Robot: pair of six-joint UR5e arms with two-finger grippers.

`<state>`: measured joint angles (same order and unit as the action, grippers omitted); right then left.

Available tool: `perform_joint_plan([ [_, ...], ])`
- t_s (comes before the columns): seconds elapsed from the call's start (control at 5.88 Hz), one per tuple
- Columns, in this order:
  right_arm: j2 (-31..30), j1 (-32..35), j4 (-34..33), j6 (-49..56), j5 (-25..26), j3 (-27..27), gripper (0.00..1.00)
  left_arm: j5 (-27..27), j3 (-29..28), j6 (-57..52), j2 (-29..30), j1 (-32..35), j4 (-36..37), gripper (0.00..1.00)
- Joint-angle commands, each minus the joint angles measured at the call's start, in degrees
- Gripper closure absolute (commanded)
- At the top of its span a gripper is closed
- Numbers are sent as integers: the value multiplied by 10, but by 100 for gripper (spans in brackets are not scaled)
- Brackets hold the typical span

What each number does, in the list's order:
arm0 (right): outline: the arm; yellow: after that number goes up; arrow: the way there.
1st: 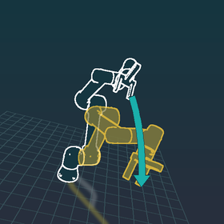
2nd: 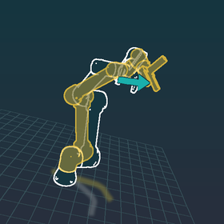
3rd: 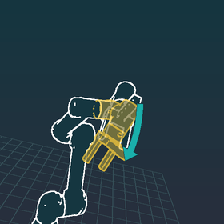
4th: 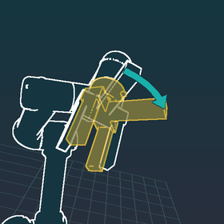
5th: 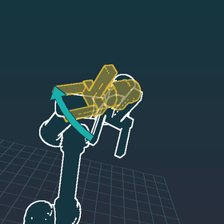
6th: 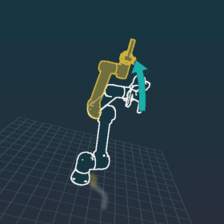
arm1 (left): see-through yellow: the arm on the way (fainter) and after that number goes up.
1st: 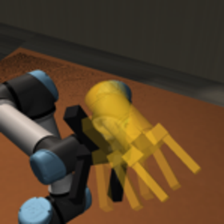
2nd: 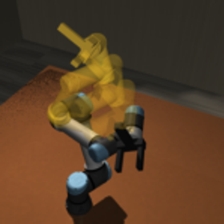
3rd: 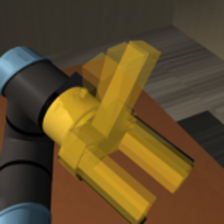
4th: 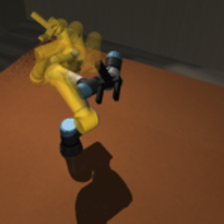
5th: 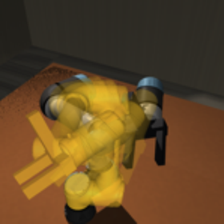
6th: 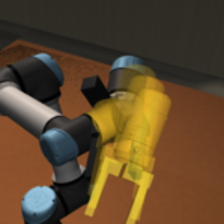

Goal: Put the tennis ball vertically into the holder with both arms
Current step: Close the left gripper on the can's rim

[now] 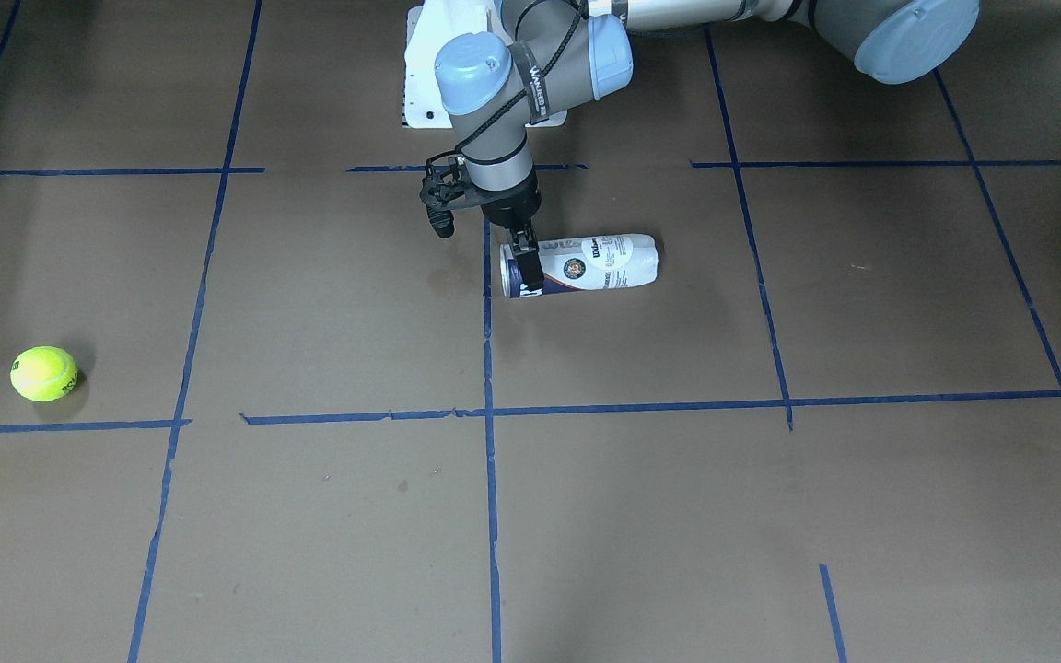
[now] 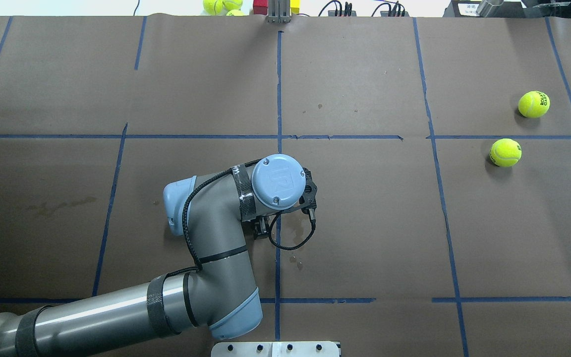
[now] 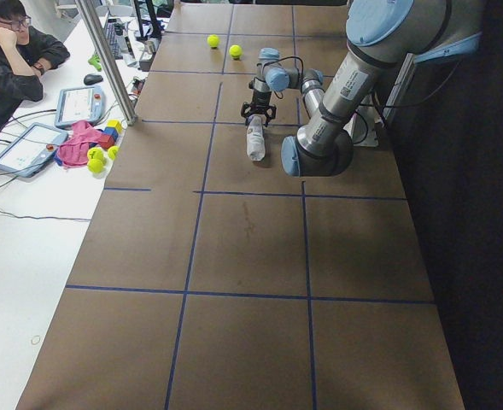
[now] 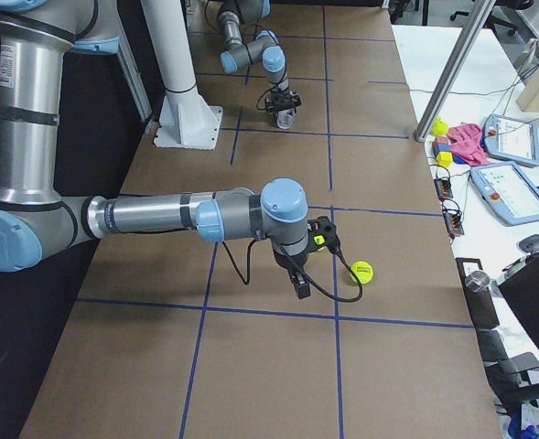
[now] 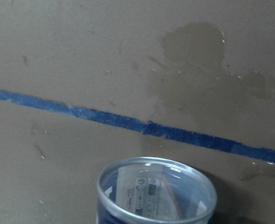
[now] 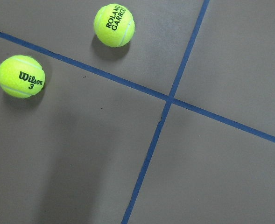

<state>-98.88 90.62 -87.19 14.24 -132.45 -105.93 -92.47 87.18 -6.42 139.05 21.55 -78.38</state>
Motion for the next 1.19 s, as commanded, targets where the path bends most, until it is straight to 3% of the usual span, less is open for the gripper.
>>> perform_joint_plan([
  [0.0,0,0,0,0,0,0,0,0,-16,11,-4,-4,-17,3],
  [0.34,0,0,0,0,0,0,0,13,-41,11,-5,-4,-62,5],
  [0.68,0,0,0,0,0,1,0,13,-39,12,-4,-3,-61,19],
  [1.02,0,0,0,0,0,1,0,13,13,12,-4,0,-61,19],
])
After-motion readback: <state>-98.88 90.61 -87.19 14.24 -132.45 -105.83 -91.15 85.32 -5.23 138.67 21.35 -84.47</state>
